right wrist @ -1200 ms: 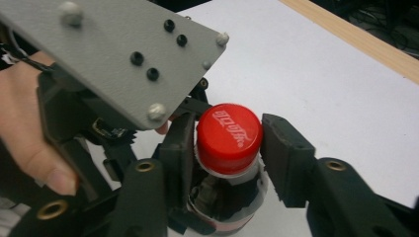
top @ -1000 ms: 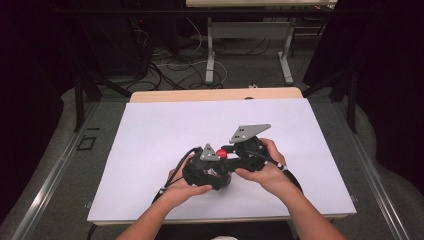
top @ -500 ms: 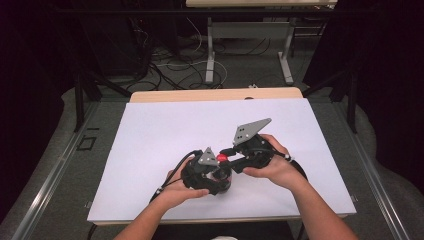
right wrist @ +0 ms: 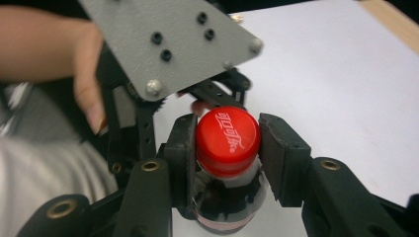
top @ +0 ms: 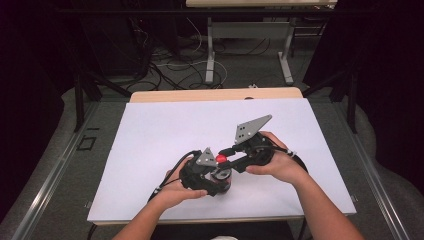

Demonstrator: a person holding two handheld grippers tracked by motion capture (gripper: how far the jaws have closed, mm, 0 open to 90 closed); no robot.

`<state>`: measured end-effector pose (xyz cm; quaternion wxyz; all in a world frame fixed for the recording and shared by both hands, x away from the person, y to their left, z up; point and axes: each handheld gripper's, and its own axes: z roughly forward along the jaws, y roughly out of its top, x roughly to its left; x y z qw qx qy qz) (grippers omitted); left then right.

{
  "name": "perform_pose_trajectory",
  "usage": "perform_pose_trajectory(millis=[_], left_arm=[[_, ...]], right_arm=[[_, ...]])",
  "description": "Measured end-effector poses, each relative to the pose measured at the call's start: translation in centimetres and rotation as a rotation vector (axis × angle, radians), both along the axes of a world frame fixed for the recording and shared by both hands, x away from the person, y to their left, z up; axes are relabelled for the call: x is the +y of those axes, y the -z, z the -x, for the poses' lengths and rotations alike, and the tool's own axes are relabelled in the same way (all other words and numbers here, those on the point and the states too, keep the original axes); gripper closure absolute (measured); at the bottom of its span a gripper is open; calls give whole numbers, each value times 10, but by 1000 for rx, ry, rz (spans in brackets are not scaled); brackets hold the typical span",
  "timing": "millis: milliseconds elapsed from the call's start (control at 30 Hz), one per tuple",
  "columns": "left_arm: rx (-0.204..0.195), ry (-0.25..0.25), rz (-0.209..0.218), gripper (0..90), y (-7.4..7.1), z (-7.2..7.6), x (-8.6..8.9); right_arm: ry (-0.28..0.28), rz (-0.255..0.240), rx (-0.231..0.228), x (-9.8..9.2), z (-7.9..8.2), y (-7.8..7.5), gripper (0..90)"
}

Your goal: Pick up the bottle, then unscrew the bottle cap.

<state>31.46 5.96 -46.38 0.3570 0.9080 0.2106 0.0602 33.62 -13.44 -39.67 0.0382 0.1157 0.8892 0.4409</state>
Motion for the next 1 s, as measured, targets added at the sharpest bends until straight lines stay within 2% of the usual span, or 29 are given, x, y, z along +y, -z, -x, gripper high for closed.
perform_pose_trajectory(millis=[67,100,200,267,300,333,400,433,533,567,667,700,733,833,867,900,933,1000], left_arm=[[-13,-19,-4,310,-1,-1,0],[-3,-23,-14,309,-2,-1,0],[-7,-63,0,309,-2,1,0],[-13,-72,-11,309,-2,1,0],[1,-58,-21,309,-4,0,1],[-2,-86,2,309,-3,2,-1],[-4,-102,1,309,-2,3,-2],[-7,-108,2,309,-2,3,-2],[-1,-104,-2,310,-1,3,-1],[-10,-110,17,310,0,3,-2],[-2,-83,-5,311,-2,4,0],[6,-53,-18,310,-3,5,1],[-6,-53,-10,310,-2,6,0],[-10,0,-18,311,-2,7,1],[-6,17,-22,311,-3,7,1],[4,11,-11,311,-3,8,0],[-4,23,-11,310,-3,9,0],[6,39,-1,309,-3,10,0]], right_arm=[[88,-4,-32,3,7,-1,555],[129,-1,-40,5,11,-2,549],[227,-19,-33,10,20,-5,532],[280,-15,-44,15,25,-5,530],[301,-20,-46,16,26,-5,532],[335,-15,-50,19,28,-4,535],[368,-6,-62,22,31,-3,571],[382,2,-54,22,32,-3,585],[389,-12,-56,24,33,-1,608],[383,-14,-53,23,33,-1,609],[332,-28,-28,19,30,0,613],[300,-37,-33,18,28,0,615],[277,-27,-17,16,26,-1,616],[144,-15,-9,10,17,-2,617],[73,-5,-16,8,14,-3,617],[40,-4,-21,6,11,-3,617],[8,-3,1,5,8,-4,617],[-87,7,-4,2,3,-6,617]])
